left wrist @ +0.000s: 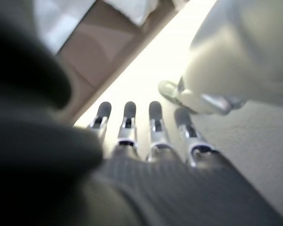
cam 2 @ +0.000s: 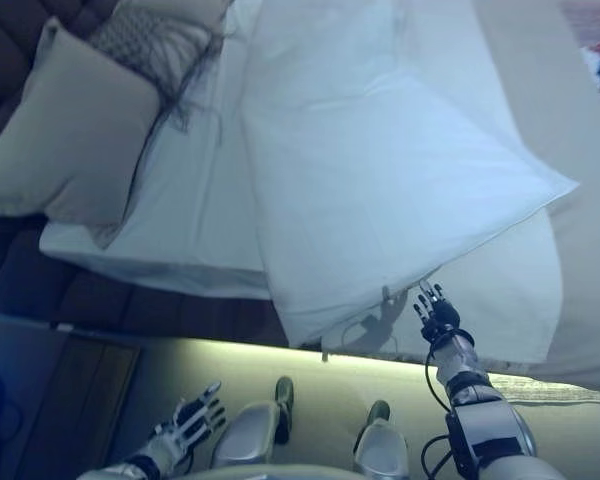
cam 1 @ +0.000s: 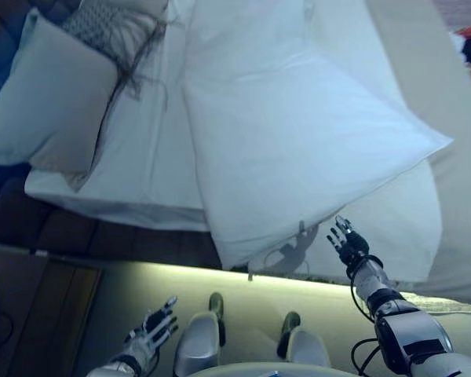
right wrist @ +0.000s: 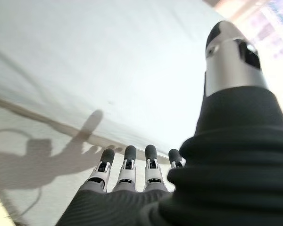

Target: Make the bed neatly

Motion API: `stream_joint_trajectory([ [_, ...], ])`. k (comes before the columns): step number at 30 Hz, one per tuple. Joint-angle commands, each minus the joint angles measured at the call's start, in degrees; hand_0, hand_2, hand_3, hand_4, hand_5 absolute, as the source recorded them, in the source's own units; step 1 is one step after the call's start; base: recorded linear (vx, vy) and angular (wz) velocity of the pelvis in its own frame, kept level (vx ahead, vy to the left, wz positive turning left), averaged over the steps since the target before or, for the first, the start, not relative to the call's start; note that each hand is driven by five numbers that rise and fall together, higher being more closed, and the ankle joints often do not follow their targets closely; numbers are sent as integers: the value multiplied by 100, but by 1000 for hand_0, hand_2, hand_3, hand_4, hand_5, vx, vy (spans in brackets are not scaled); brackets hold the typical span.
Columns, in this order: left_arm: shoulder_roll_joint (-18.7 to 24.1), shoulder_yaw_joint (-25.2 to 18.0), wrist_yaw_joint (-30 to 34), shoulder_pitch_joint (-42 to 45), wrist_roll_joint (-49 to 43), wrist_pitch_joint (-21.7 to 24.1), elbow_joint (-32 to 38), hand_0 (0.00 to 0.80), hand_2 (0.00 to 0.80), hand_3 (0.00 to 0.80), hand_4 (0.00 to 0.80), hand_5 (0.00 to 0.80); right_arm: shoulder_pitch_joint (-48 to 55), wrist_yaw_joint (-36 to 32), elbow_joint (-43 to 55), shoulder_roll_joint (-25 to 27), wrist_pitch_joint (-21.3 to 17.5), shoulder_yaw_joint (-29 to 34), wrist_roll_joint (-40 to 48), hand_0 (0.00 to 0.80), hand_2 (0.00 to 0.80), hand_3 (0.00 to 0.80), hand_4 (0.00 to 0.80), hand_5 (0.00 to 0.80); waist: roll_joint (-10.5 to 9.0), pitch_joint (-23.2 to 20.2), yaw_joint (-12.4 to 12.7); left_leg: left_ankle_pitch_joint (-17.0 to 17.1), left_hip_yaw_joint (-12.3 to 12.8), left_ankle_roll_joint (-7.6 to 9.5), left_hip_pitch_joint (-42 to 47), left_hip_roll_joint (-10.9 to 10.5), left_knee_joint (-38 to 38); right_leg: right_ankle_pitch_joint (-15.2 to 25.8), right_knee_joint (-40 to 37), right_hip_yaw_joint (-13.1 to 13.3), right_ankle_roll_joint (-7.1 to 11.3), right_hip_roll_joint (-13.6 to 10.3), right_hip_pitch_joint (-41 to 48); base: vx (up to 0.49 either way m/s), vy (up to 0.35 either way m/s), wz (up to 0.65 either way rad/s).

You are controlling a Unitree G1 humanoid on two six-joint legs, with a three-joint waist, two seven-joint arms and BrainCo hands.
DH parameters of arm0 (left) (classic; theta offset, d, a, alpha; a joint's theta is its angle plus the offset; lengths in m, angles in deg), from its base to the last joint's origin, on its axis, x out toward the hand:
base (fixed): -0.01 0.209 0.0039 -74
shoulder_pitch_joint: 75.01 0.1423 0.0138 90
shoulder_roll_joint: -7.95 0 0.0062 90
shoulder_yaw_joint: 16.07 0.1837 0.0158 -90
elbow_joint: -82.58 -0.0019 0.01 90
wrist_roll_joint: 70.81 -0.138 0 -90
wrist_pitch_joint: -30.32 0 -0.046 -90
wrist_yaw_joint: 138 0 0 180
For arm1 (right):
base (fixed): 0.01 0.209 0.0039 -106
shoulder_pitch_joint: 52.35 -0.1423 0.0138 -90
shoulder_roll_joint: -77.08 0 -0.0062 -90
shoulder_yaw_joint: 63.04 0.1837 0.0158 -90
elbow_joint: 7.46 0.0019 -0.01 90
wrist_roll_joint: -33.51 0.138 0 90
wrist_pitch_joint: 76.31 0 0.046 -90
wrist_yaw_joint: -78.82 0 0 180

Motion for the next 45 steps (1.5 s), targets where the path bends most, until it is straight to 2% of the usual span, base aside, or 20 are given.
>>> stream_joint_trajectory([
  [1, 275, 197, 118, -261, 728, 101, 138, 0, 0, 0, 0, 0, -897, -17, 82, 373, -129, 53, 511, 0, 0, 0, 0, 0, 5, 451, -93, -348, -118, -73, -578, 164, 647, 1057, -829, 622, 240, -229, -501, -219, -87, 45],
  [3, 227, 286, 7, -381, 996, 157, 446, 0, 0, 0, 0, 0, -1347, 234, 172, 605, -17, -44, 584, 0, 0, 0, 0, 0, 37, 582, -76, -322, 26, -120, -911, 181, 790, 1043, -953, 481, 225, -212, -622, -111, -29, 53],
  [6, 124, 302, -138, -405, 993, 200, 686, 0, 0, 0, 0, 0, -1638, 384, 215, 867, 19, -43, 722, 0, 0, 0, 0, 0, 44, 784, -14, -259, 6, -192, -1184, 161, 800, 928, -860, 362, 235, -164, -883, -5, -68, 5],
  [13, 127, 407, -65, -289, 1049, 201, 824, 0, 0, 0, 0, 0, -1822, 673, 150, 1327, 77, 20, 856, 0, 0, 0, 0, 0, 204, 931, -10, -179, -76, -140, -1625, 4, 774, 792, -436, 373, 185, -213, -1580, 24, -6, 6],
  [20, 142, 394, -57, -73, 1136, 269, 923, 0, 0, 0, 0, 0, -1796, 705, 36, 1591, -59, 211, 945, 0, 0, 0, 0, 0, 329, 931, -77, -166, -14, -119, -1886, -7, 786, 797, -298, 428, 158, -193, -1982, 9, 10, 3],
  [29, 132, 437, -44, 277, 1303, 293, 1254, 0, 0, 0, 0, 0, -2022, 466, 181, 2081, -77, 286, 623, 0, 0, 0, 0, 0, 462, 931, -96, -122, 11, -117, -2039, -26, 739, 736, -119, 447, 101, -103, -2252, 18, 14, 0],
  [38, 160, 337, 30, 500, 1270, 239, 1336, 0, 0, 0, 0, 0, -2240, -511, 669, 2137, 171, -171, 480, 0, 0, 0, 0, 0, 484, 931, -12, -21, -60, -129, -1905, -42, 581, 666, -51, 423, 49, -52, -2199, 2, 4, 0],
  [45, 231, 310, 31, 639, 1264, 194, 1506, 0, 0, 0, 0, 0, -2855, -594, 828, 2328, 233, -407, 415, 0, 0, 0, 0, 0, 551, 931, 121, 45, -128, -124, -1909, -86, 537, 635, 31, 370, 44, -45, -2212, 0, 0, 0],
])
